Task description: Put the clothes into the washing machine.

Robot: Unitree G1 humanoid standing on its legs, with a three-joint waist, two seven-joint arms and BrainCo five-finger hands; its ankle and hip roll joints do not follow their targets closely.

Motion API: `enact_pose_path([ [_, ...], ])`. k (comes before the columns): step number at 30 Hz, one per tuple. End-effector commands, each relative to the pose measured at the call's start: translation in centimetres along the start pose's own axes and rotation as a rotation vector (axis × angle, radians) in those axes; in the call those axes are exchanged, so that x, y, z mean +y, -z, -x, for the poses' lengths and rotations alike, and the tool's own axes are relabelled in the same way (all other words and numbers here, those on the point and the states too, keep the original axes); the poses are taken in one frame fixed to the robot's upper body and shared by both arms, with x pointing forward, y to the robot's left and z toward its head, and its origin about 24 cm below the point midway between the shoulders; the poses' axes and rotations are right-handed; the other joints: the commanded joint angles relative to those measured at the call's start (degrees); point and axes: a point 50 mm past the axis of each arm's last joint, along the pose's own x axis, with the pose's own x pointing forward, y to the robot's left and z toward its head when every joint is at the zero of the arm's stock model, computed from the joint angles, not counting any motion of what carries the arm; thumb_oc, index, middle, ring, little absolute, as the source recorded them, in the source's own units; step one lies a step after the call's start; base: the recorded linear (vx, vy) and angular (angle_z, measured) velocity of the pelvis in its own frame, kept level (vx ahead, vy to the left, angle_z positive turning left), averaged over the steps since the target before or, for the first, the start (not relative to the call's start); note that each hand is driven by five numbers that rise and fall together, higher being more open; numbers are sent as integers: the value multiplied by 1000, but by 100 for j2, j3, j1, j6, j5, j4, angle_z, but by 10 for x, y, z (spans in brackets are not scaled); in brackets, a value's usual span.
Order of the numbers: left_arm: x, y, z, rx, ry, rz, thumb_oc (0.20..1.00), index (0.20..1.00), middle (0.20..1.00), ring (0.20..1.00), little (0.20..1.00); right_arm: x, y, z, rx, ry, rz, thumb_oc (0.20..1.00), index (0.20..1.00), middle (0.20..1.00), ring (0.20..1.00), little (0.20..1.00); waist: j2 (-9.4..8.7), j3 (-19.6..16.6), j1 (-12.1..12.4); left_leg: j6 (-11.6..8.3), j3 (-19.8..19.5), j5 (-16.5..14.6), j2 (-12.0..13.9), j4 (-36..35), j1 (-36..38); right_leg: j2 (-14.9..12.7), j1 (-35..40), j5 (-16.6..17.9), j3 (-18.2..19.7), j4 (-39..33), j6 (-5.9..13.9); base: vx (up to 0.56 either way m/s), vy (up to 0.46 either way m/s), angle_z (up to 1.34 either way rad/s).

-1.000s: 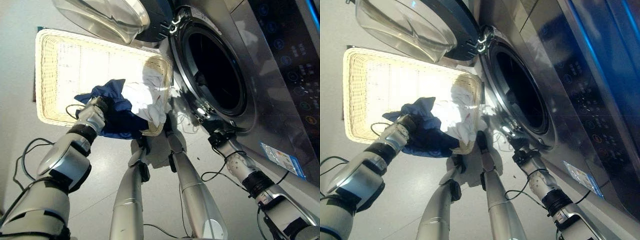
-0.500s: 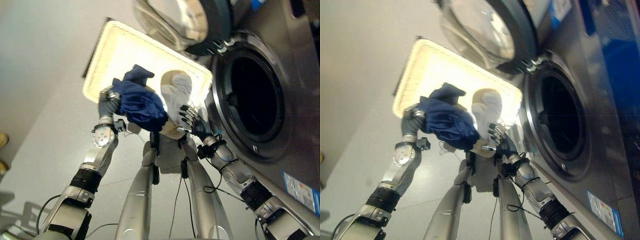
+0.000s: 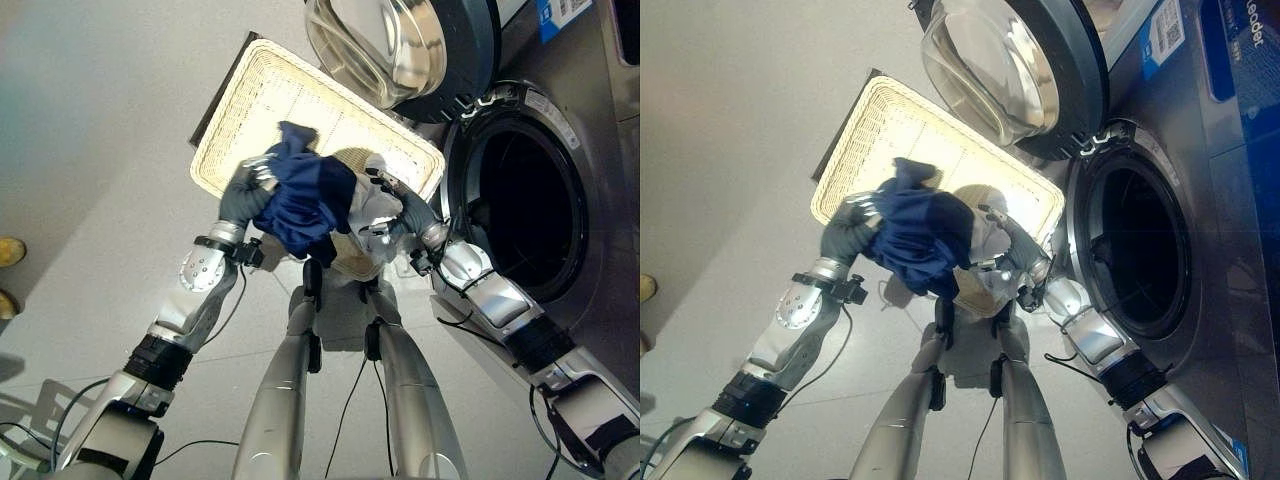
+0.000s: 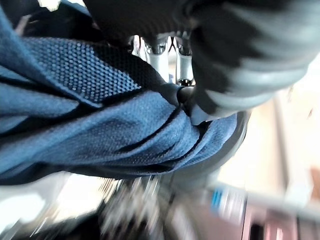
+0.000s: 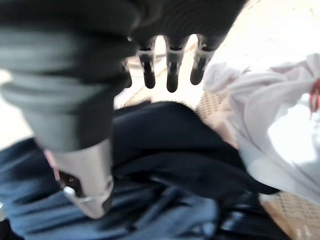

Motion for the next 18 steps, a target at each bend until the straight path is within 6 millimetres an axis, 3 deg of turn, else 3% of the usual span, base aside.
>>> enact_pose_path([
  [1, -25, -22, -6, -109, 225, 132, 200, 200, 200, 200, 200, 2, -30, -1, -133, -41, 70, 1000, 1000, 1000, 1000, 1000, 297, -129, -111, -129, 219, -358, -201, 238, 122, -122, 257, -44, -80, -188, 726, 0, 0, 0],
  [3, -36, -25, -9, -111, 350, 180, 200, 200, 200, 200, 200, 5, -31, -5, -122, -83, 106, 1000, 1000, 1000, 1000, 1000, 318, -129, -123, -125, 241, -360, -204, 216, 163, -131, 294, -23, -58, -222, 731, 0, 0, 0],
  [10, -53, -33, -19, -124, 446, 236, 200, 200, 200, 200, 200, 28, -33, -10, -55, -348, 47, 1000, 1000, 1000, 1000, 1000, 321, -129, -106, -123, 233, -335, -195, 182, 152, -152, 282, -16, -50, -225, 730, 2, -13, 0],
  [15, -57, -34, -20, -130, 468, 269, 200, 200, 200, 200, 200, 47, -32, -5, -2, -567, -133, 1000, 1000, 1000, 1000, 1000, 297, -129, -76, -128, 205, -306, -201, 174, 111, -160, 275, 0, -76, -262, 720, 2, -21, 1],
  [18, -56, -33, -21, -129, 433, 229, 200, 200, 200, 200, 200, 70, -32, 8, 50, -837, -330, 1000, 1000, 1000, 1000, 1000, 276, -129, -42, -131, 160, -286, -220, 193, 84, -161, 277, 3, -106, -264, 711, 13, -40, 0],
])
